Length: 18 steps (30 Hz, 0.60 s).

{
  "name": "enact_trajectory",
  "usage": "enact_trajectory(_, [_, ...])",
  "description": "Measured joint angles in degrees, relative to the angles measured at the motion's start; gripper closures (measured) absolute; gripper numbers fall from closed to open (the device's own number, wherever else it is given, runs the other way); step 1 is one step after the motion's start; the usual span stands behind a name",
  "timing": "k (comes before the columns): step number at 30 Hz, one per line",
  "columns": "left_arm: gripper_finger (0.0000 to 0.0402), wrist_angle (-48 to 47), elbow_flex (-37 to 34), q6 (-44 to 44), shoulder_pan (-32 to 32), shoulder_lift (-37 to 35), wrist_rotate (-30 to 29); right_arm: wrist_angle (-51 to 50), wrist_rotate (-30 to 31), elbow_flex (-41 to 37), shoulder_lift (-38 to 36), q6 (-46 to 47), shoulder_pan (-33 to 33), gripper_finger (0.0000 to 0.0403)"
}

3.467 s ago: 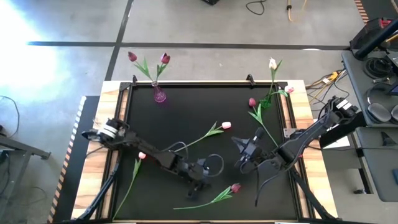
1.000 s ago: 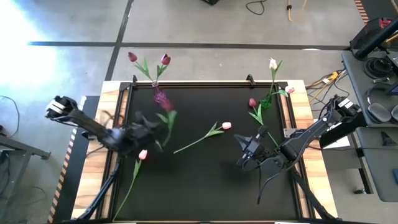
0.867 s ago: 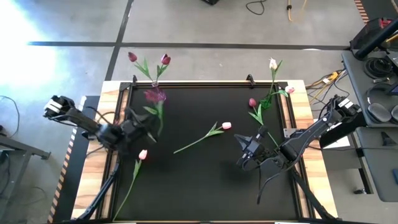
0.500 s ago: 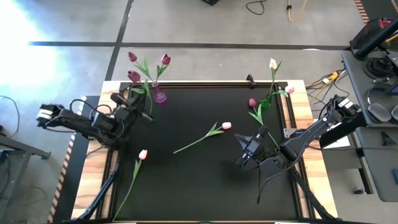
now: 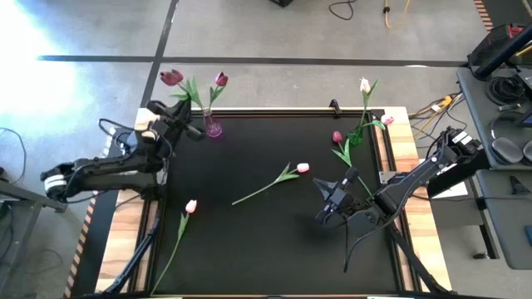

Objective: Sort flowers into vase by color
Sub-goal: Put the red flower into the violet vase

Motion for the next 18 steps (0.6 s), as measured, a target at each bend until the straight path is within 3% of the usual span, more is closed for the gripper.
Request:
enact_trajectory(7, [0.0401,2.6,0.0,-9.2,13.0,6.3,8.5,0.0,0.0,0.0,0.0,-0.1,0.0,0.0394])
enact_trajectory(12, [0.0401,7.3,0.0,-11.5,15.8,10.1,12.6,0.0,0.0,0.0,0.0,-0.1,-0.1,0.0394])
enact_trajectory(18, [0.0401,9.3,1.0,-11.4,17.8,14.6,13.3,0.0,0.0,0.0,0.0,-0.1,-0.1,0.0394])
